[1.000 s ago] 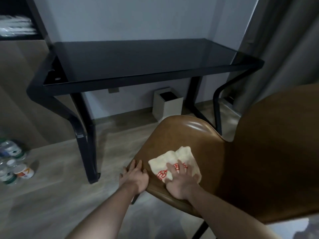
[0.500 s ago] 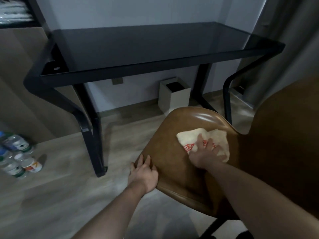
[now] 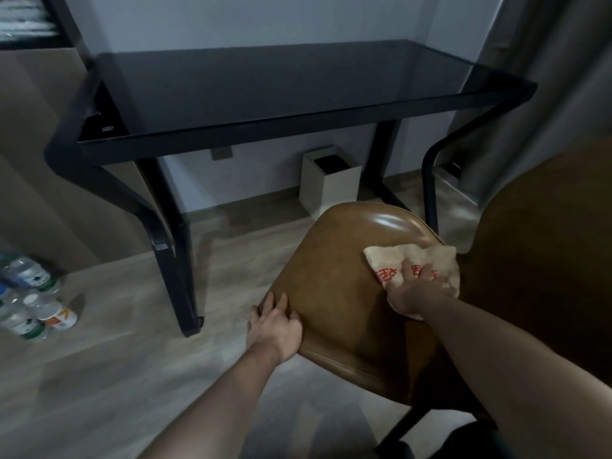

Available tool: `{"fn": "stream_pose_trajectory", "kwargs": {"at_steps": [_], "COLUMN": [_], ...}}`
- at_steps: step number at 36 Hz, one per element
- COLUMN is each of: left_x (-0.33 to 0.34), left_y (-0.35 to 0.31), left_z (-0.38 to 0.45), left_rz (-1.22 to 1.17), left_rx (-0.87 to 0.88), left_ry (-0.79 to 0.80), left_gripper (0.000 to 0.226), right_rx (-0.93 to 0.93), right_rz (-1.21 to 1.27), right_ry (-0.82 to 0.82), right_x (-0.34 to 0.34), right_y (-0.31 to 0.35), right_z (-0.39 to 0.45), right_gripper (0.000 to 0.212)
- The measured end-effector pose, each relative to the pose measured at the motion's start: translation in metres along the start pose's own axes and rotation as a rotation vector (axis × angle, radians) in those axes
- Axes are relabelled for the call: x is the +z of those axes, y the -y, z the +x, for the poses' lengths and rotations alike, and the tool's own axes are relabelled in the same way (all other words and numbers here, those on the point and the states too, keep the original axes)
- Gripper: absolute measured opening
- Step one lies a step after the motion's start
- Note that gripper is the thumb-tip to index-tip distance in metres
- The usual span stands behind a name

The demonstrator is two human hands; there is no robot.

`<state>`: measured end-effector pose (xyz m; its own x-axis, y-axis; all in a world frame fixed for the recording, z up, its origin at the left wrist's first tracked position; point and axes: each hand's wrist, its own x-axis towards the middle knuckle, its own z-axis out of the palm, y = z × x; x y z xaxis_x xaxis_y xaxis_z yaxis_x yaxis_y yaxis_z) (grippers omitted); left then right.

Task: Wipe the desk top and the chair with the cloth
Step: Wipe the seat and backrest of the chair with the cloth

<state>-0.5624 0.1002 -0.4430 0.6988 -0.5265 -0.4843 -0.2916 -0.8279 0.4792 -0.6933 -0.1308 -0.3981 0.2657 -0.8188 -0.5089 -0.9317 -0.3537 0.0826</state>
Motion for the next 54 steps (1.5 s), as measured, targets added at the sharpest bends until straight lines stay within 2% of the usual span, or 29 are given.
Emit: {"fn": "stream_pose_trajectory", "kwargs": {"at_steps": [9,16,18,22,25,31,39,44,51,54], "left_x": [-0.004,-0.006,-0.002,0.014,0.021,0.024,0.022,0.021,0.015,0.013], "left_y": [0.005,0.011,0.014,0.019,0.022,0.024,0.024,0.023,0.018,0.017], "left_z": [-0.008,-0.003,-0.001,-0.004,-0.002,0.013,0.024,0.022,0.011,0.005], "left_rz": [-0.107,-0.226,-0.286,-0.559,-0.639,-0.597,-0.46,-0.428,-0.446,-0.47], "left_rx": [0.009,0.031,0.011,-0.052,-0.054,-0.097,-0.188,-0.216,-0.222,-0.209], "left_ry": [-0.009,0.008,-0.037,-0.27,-0.316,-0.319,-0.263,-0.249,-0.219,-0.203], "left_gripper": [0.055,0.055,0.054,0.052,0.054,0.06,0.065,0.061,0.063,0.067], "right_rx": [-0.049,-0.107,-0.138,-0.217,-0.296,-0.488,-0.617,-0.648,-0.504,-0.474], "right_rz": [-0.076,-0.02,0.011,0.076,0.089,0.004,-0.068,-0.05,0.171,0.186], "right_ry": [0.098,0.16,0.189,0.198,0.166,0.048,-0.021,-0.014,0.08,0.11], "right_x": [0.043,0.059,0.063,0.069,0.071,0.064,0.052,0.047,0.065,0.067], "right_y": [-0.012,-0.005,0.005,0.028,0.046,0.094,0.146,0.123,0.045,0.012], "right_z": [-0.069,-0.086,-0.088,-0.087,-0.079,-0.058,-0.037,-0.047,-0.093,-0.111], "right_gripper": [0.086,0.084,0.083,0.08,0.076,0.072,0.067,0.064,0.057,0.056]}}
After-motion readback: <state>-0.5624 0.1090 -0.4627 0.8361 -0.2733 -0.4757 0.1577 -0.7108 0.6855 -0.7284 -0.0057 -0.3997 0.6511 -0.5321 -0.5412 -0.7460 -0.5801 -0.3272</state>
